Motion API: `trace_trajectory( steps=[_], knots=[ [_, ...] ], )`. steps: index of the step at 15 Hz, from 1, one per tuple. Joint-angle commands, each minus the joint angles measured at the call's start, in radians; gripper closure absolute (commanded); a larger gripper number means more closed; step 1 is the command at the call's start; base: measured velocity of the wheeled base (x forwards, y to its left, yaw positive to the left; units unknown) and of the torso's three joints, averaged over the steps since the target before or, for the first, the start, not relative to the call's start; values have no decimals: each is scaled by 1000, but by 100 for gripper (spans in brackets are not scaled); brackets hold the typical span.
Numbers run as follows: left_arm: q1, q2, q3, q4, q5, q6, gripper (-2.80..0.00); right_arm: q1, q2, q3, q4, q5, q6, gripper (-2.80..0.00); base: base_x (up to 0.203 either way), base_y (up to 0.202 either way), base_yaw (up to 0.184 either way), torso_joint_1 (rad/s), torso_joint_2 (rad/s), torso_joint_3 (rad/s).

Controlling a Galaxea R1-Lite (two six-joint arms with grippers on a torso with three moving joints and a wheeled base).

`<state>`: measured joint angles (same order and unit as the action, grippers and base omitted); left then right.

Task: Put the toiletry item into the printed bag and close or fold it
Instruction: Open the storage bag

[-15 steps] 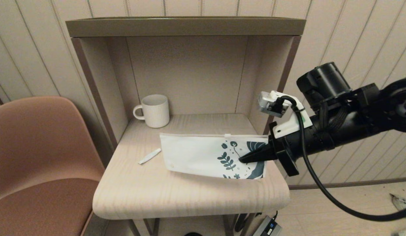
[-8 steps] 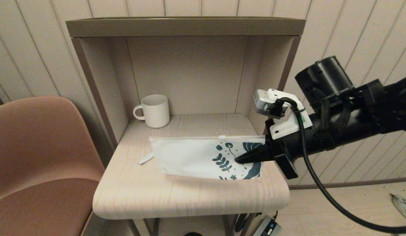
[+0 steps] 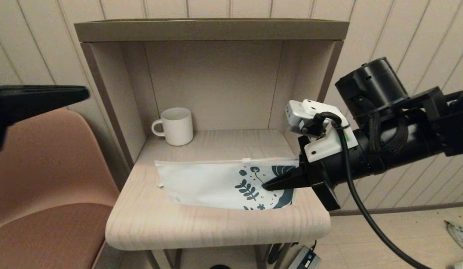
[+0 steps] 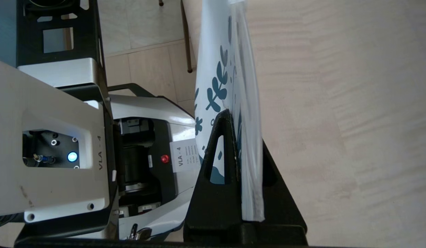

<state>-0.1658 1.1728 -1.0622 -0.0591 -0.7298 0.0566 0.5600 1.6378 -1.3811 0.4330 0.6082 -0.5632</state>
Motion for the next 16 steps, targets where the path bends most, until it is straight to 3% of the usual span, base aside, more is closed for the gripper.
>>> trace_trajectory(
  steps=[1,2,3,4,9,10,16],
  knots=[
    [-119,299,-172,-1,-173,-3,0,0,5,4,1,4,-6,0,0,0,0,0,0,0],
    [-151,341,-217,0,-297,-4,0,0,6,8,3,4,-7,0,0,0,0,0,0,0],
    [-175,374,-248,1,-377,-5,0,0,10,11,1,4,-7,0,0,0,0,0,0,0],
    [-192,393,-261,0,-412,-5,0,0,22,11,-2,4,-9,0,0,0,0,0,0,0],
    [-215,437,-240,-7,-465,28,0,6,51,-34,-3,8,-9,0,0,0,0,0,0,0],
    [-218,437,-223,-7,-466,60,-280,6,51,-45,2,8,-8,0,0,0,0,0,0,0],
    [-241,516,-236,-9,-468,65,-280,11,112,-126,6,7,-3,0,0,0,0,0,0,0]
  ],
)
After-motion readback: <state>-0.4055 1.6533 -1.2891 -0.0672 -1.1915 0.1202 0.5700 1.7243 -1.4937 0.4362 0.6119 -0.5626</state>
